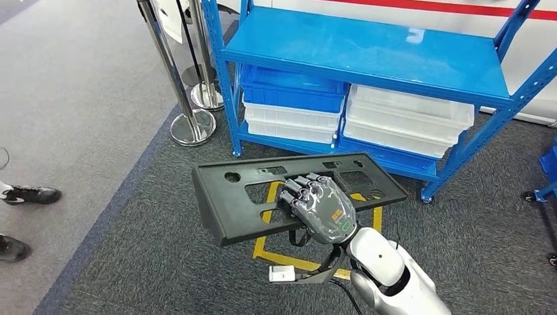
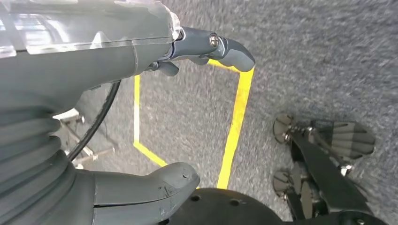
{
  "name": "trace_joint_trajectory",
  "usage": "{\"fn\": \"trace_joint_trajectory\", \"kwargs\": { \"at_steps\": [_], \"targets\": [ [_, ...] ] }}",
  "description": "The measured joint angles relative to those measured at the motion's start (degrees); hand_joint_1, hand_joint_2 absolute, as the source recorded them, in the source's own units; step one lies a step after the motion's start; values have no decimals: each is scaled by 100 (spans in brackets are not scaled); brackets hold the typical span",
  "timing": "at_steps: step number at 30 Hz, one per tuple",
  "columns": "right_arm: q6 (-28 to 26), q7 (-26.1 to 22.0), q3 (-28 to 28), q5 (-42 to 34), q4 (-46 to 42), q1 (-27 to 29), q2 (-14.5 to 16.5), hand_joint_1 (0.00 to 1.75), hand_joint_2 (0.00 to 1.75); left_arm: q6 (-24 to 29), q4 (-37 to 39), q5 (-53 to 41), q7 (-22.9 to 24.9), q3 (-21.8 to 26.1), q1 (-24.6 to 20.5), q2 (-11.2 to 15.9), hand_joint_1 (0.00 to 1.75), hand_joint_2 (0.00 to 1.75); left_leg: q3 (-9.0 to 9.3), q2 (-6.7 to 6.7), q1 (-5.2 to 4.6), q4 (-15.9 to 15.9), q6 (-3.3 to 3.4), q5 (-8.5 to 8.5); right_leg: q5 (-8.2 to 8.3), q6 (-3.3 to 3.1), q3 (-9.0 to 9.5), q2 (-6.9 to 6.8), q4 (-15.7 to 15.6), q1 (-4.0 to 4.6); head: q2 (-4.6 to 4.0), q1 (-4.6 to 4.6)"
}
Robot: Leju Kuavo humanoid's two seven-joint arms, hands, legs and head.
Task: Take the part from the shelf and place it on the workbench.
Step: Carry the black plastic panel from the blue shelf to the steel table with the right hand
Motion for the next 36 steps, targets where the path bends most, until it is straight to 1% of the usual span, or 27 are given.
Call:
{"fn": "trace_joint_trajectory", "kwargs": {
  "at_steps": [1,2,4,5,6,7,8,9,11,13,15,16,18,19,20,21,22,23,24,26,28,29,30,31,33,34,36],
  "targets": [
    [-4,1,0,2,0,-3,-1,175,175,5,1,2,8,0,13,3,0,175,-21,59,-6,26,-33,-21,16,-32,14,-73,-26,-11,0,-1],
    [-11,2,-1,3,-3,-7,-1,175,175,10,1,4,17,0,18,7,0,175,-75,191,-11,138,-67,-101,33,-63,27,-150,-57,-27,0,-2],
    [-28,4,-6,9,-8,-3,-3,175,175,14,3,6,27,0,9,5,0,175,-329,563,-7,703,-135,-435,51,-101,40,-316,-91,-32,0,-5],
    [-37,5,-7,11,-10,5,-4,175,175,14,3,5,29,0,0,2,0,175,-505,671,12,1083,-166,-616,51,-110,35,-405,-91,-23,0,-6],
    [-42,5,-9,13,-9,14,-5,175,175,14,3,5,29,0,-5,0,0,175,-643,725,29,1385,-189,-727,48,-113,31,-496,-89,-15,0,-7],
    [-43,3,-9,15,-9,23,-5,175,175,15,3,4,30,0,-4,-2,0,175,-699,751,41,1522,-204,-739,46,-114,28,-585,-88,-12,0,-6],
    [-43,3,-9,15,-9,25,-5,175,175,16,3,4,30,1,2,-2,0,175,-632,776,47,1415,-209,-637,42,-111,29,-665,-87,-12,0,-6],
    [-43,3,-9,15,-9,25,-5,175,175,18,2,4,30,1,7,0,0,175,-461,834,48,1110,-205,-466,37,-103,37,-740,-87,-13,0,-6],
    [-44,5,-10,15,-10,23,-5,175,175,20,1,4,30,2,0,2,0,175,-41,1095,23,349,-160,-178,17,-65,61,-869,-82,6,0,-5],
    [-45,4,-13,16,-11,21,-5,175,175,20,1,5,29,1,-13,3,0,175,124,1230,-21,0,-76,-106,3,-1,85,-980,-81,38,0,-4],
    [-45,3,-14,19,-11,17,-5,175,175,20,2,5,30,0,-5,3,0,175,106,1107,-43,-32,10,-91,-1,73,114,-1094,-97,47,0,-4],
    [-45,4,-14,24,-11,13,-6,175,175,21,2,5,30,1,5,-1,0,175,111,1041,-38,-55,50,-70,-32,110,123,-1052,-78,33,0,-3],
    [-55,8,-19,41,-12,7,-7,175,175,22,2,4,34,2,10,-7,0,175,128,911,-19,-101,133,-20,-285,153,6,-741,240,4,0,-3],
    [-60,9,-22,54,-12,9,-8,175,175,23,3,4,36,2,6,-10,0,175,117,848,-18,-108,163,-2,-484,159,-137,-540,568,-6,0,-3],
    [-66,9,-24,63,-12,16,-8,175,175,27,2,4,37,2,-3,-10,0,175,105,778,-25,-105,186,8,-678,153,-320,-417,957,-5,0,-4],
    [-68,9,-24,71,-11,24,-9,175,175,30,2,5,36,1,-11,-10,0,175,94,700,-36,-100,198,15,-801,148,-481,-364,1290,-3,0,-3],
    [-68,9,-24,77,-11,30,-9,175,175,33,1,5,36,1,-14,-9,0,175,87,610,-50,-90,205,18,-803,139,-571,-343,1460,-2,0,-3],
    [-68,11,-25,78,-11,32,-10,175,175,36,1,6,36,1,-13,-9,0,175,84,514,-61,-73,206,18,-688,122,-563,-325,1416,-1,0,-3],
    [-67,13,-26,80,-11,30,-11,175,175,35,1,6,36,1,-10,-8,0,175,83,419,-68,-52,202,15,-476,95,-455,-278,1153,3,0,-3],
    [-65,14,-30,83,-11,23,-16,175,175,35,2,7,37,2,-9,-25,0,175,55,251,-74,-3,180,4,-83,19,-159,32,419,0,0,-4],
    [-65,14,-33,86,-18,15,-22,175,175,40,4,7,42,2,-20,-43,0,175,-17,109,-42,29,125,11,29,-15,-28,294,33,7,0,-4],
    [-65,13,-33,87,-23,11,-25,175,175,45,5,7,45,2,-22,-48,0,175,-53,31,-20,34,82,26,21,-18,-21,306,-4,18,0,-4],
    [-65,10,-33,89,-29,2,-25,175,175,51,4,7,51,2,-18,-42,0,175,-79,-45,-1,25,39,40,27,-21,-6,224,-37,15,0,-3],
    [-63,9,-33,90,-32,-11,-28,175,175,56,4,8,56,2,-9,-41,0,175,-94,-9,-1,40,2,37,39,-37,25,139,-77,9,0,-3],
    [-61,9,-33,91,-40,-33,-31,175,175,62,3,8,64,2,-2,-39,0,175,-212,299,-22,291,-54,-115,60,-83,94,-44,-159,-23,0,-8],
    [-60,11,-33,91,-42,-41,-33,175,175,61,3,8,66,2,-10,-43,0,175,-354,515,-10,597,-80,-278,58,-100,118,-144,-177,-16,0,-11],
    [-55,9,-30,93,-44,-46,-33,175,175,60,3,7,66,2,-32,-48,0,175,-728,715,40,1333,-143,-600,41,-117,131,-353,-178,-10,0,-13]
  ]
}}
